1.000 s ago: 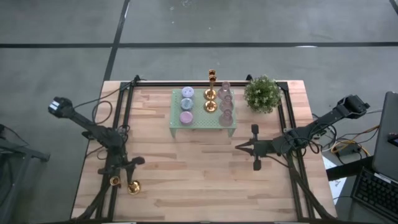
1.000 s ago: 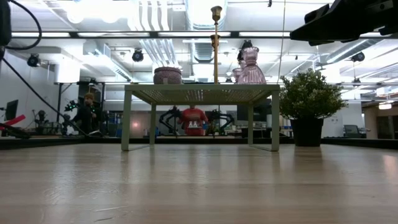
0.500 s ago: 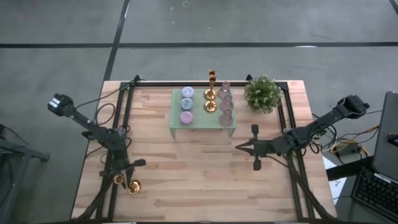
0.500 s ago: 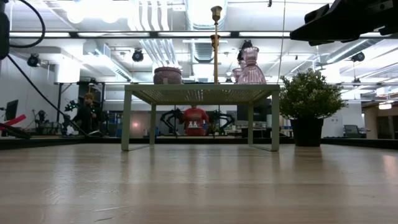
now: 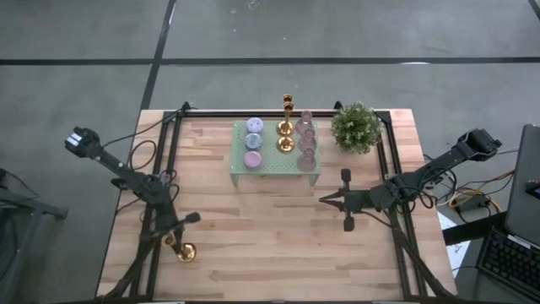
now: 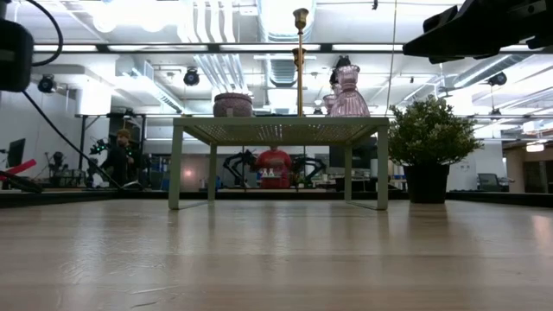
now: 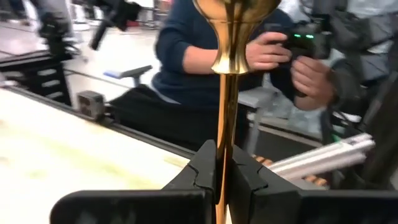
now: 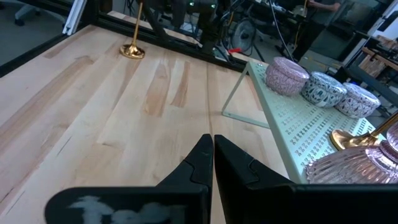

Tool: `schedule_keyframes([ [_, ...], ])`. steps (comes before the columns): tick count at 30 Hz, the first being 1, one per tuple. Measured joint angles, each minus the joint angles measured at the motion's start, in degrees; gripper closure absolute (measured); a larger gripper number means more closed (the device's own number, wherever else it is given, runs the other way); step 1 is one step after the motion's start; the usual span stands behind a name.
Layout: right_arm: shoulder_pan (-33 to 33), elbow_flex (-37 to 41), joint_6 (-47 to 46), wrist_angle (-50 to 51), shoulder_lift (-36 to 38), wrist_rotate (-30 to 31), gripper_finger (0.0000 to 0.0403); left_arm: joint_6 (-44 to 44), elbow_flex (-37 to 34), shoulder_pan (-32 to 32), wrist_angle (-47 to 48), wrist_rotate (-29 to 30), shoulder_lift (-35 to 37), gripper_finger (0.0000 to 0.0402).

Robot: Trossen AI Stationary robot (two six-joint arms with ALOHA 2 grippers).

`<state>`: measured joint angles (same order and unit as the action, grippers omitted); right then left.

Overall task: Pick & Place candle stick holders
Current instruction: Put the gold candle holder on the shelf aligned with the other gold candle holders

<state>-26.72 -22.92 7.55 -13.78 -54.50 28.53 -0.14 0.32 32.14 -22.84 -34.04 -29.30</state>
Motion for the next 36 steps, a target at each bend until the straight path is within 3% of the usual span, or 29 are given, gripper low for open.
schedule_keyframes([
  [10,0.0,0.0,0.0,0.0,0.0,0.0,0.0394,5.8,0.0,0.1,-6.1,20.8,-0.9,0.0385],
  [16,0.0,0.0,0.0,0.0,0.0,0.0,0.0394,10.0,0.0,0.1,-12.9,25.9,-5.7,0.0385],
  [23,0.0,0.0,0.0,0.0,0.0,0.0,0.0394,13.6,0.8,0.1,-18.4,38.6,-12.7,0.0384],
  [29,0.0,0.0,0.0,0.0,0.0,0.0,0.0394,16.8,7.6,0.0,-19.3,55.0,-21.8,0.0384],
  [36,0.0,0.0,0.0,0.0,0.0,0.0,0.0394,15.4,22.6,-0.2,-19.3,61.6,-36.9,0.0384],
])
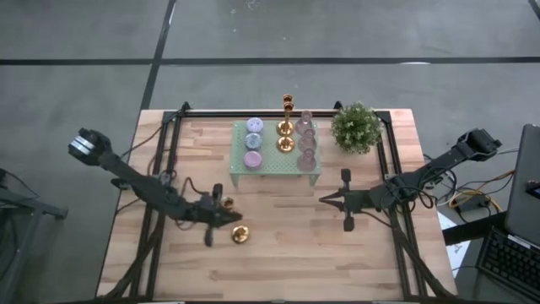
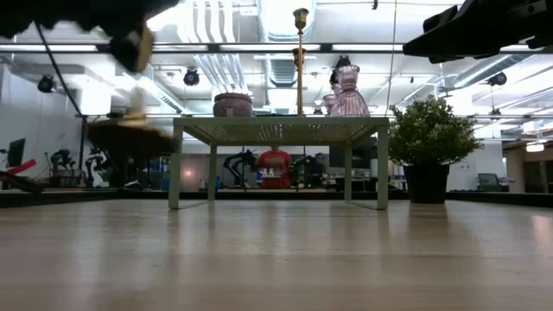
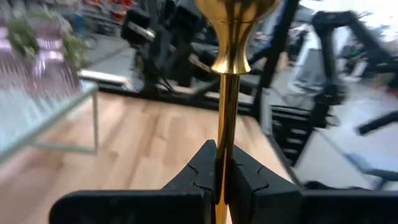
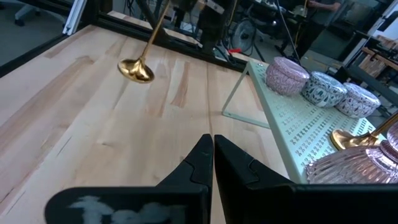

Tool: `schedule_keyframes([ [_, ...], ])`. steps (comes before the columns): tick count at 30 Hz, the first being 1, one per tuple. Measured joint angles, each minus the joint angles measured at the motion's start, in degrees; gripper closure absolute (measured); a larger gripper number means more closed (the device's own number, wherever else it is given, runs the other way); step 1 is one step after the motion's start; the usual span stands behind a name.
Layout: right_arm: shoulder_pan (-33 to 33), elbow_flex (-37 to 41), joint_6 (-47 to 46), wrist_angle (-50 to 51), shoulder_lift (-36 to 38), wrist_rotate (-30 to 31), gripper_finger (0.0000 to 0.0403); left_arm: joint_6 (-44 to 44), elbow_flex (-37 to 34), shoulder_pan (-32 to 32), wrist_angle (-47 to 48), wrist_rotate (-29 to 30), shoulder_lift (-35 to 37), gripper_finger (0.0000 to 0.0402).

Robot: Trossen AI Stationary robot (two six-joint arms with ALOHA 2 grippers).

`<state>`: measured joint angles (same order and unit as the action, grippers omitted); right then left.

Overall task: Pick & Place candle stick holders
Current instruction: Put the gold candle holder on the shelf aligned with the other gold candle holders

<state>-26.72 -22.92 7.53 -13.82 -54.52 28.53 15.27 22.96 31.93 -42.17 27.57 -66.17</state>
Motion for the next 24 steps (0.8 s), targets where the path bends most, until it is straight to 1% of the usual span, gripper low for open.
schedule_keyframes([
  [4,0.0,0.0,0.0,0.0,0.0,0.0,0.0394,-6.8,9.5,-1.5,0.2,1.7,-7.7,0.0384],
  [5,0.0,0.0,0.0,0.0,0.0,0.0,0.0394,-8.3,11.7,-1.9,0.5,3.3,-9.0,0.0384],
  [6,0.0,0.0,0.0,0.0,0.0,0.0,0.0394,-8.6,13.8,-2.4,1.1,6.1,-10.1,0.0384],
  [8,0.0,0.0,0.0,0.0,0.0,0.0,0.0394,-6.0,17.3,-3.8,2.9,12.7,-11.5,0.0384],
  [9,0.0,0.0,0.0,0.0,0.0,0.0,0.0394,-5.9,18.7,-4.8,3.9,14.8,-12.0,0.0384],
  [12,0.0,0.0,0.0,0.0,0.0,0.0,0.0394,-8.1,22.8,-7.9,5.3,14.2,-13.5,0.0384],
  [16,0.0,0.0,0.0,0.0,0.0,0.0,0.0394,-8.1,27.7,-12.2,9.2,11.1,-15.0,0.0384],
  [22,0.0,0.0,0.0,0.0,0.0,0.0,0.0394,-7.2,34.2,-18.8,16.4,10.0,-15.8,0.0384],
  [24,0.0,0.0,0.0,0.0,0.0,0.0,0.0394,-7.2,35.7,-20.6,18.2,7.9,-15.9,0.0384],
])
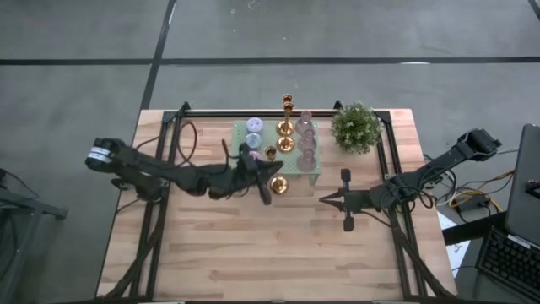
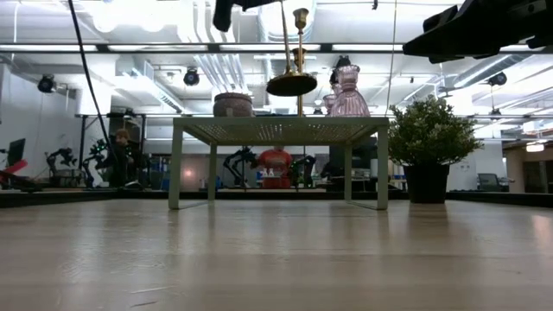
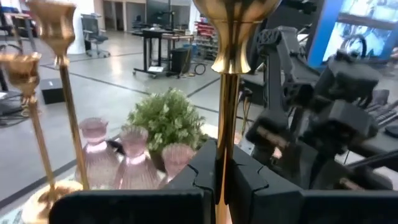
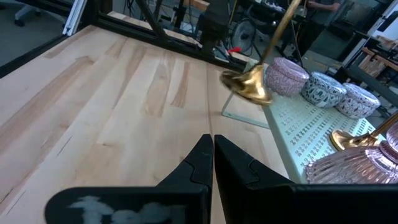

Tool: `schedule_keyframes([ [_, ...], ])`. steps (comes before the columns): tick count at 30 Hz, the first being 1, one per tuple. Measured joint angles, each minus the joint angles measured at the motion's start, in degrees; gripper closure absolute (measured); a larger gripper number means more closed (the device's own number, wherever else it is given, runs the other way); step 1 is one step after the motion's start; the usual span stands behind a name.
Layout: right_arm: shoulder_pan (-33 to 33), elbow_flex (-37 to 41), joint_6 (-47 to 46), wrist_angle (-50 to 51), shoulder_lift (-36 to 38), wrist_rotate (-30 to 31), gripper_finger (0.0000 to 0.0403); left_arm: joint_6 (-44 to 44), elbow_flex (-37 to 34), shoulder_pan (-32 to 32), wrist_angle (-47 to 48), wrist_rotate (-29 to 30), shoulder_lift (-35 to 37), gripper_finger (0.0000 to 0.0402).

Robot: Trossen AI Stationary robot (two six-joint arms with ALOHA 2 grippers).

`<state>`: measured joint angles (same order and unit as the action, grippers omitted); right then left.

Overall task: Pick & Place candle stick holders
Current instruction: Put the gold candle holder on the shelf aligned with the other gold candle holders

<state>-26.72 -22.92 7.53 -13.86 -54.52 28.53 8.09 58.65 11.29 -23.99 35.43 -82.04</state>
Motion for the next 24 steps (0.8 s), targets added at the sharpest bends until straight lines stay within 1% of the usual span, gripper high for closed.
schedule_keyframes([
  [3,0.0,0.0,0.0,0.0,0.0,0.0,0.0394,-0.7,2.2,-2.6,0.8,-3.4,-0.5,0.0383],
  [10,0.0,0.0,0.0,0.0,0.0,0.0,0.0394,-1.0,8.3,-7.6,10.1,-3.4,-3.8,0.0383],
  [15,0.0,0.0,0.0,0.0,0.0,0.0,0.0394,-2.8,10.8,-9.2,10.3,-4.1,-6.7,0.0383],
  [19,0.0,0.0,0.0,0.0,0.0,0.0,0.0394,-2.0,11.1,-10.0,10.6,-4.5,-8.2,0.0383],
  [24,0.0,0.0,0.0,0.0,0.0,0.0,0.0394,-0.9,11.1,-11.4,10.3,-4.4,-8.3,0.0383],
])
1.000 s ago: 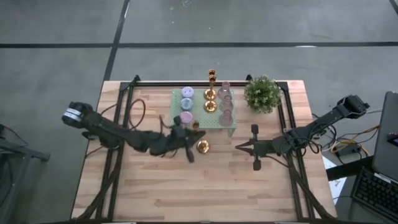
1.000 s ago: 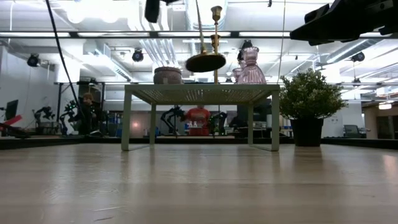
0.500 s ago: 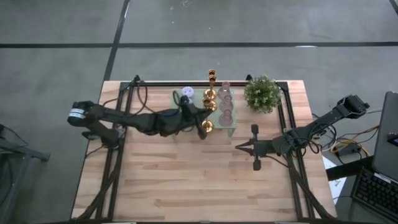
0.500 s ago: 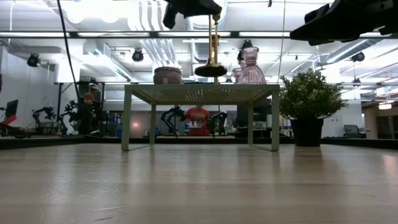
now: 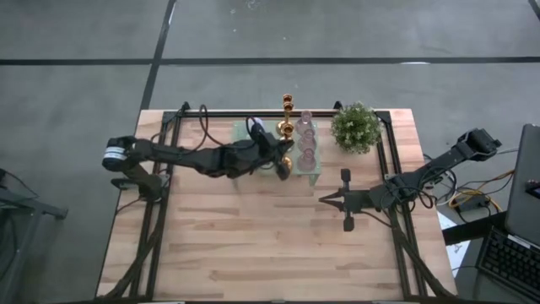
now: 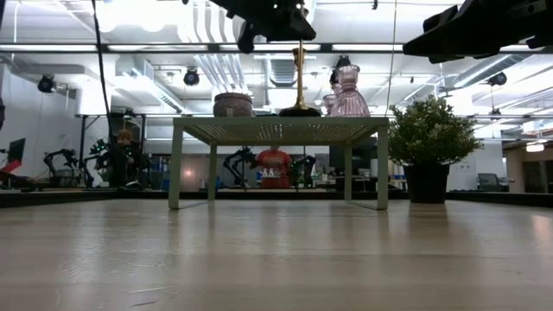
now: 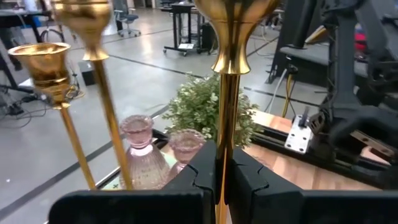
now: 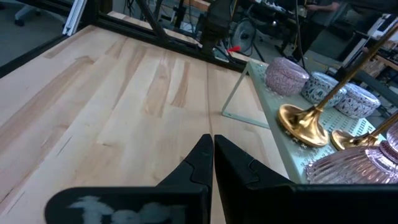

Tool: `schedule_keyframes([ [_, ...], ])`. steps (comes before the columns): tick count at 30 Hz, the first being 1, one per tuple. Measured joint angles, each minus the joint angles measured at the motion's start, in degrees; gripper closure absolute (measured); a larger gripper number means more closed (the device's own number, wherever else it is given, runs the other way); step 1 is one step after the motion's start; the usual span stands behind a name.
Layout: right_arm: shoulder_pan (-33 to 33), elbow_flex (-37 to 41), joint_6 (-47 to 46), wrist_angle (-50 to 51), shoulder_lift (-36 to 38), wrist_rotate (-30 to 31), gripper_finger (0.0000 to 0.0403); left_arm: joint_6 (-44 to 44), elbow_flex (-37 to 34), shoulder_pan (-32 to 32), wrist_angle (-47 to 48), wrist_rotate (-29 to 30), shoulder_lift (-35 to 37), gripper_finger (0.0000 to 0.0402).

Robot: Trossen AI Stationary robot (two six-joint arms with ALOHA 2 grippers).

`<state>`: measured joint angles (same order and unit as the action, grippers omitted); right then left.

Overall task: Pick & Place candle stick holders
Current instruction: Put the gold candle holder on the shelf aligned with the other gold candle holders, then return to Home Position

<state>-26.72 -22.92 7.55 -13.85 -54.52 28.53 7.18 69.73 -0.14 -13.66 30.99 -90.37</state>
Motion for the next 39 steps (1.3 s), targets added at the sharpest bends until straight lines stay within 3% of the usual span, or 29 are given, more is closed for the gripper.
schedule_keyframes([
  [24,0.0,0.0,0.0,0.0,0.0,0.0,0.0394,0.8,-0.6,-0.9,0.1,0.4,-0.8,0.0381],
  [34,0.0,0.0,0.0,0.0,0.0,0.0,0.0394,0.8,-0.7,-0.9,0.5,0.5,-1.0,0.0304],
  [39,0.0,0.0,0.0,0.0,0.0,0.0,0.0394,0.6,-0.7,-0.3,3.0,0.3,-0.9,0.0285],
])
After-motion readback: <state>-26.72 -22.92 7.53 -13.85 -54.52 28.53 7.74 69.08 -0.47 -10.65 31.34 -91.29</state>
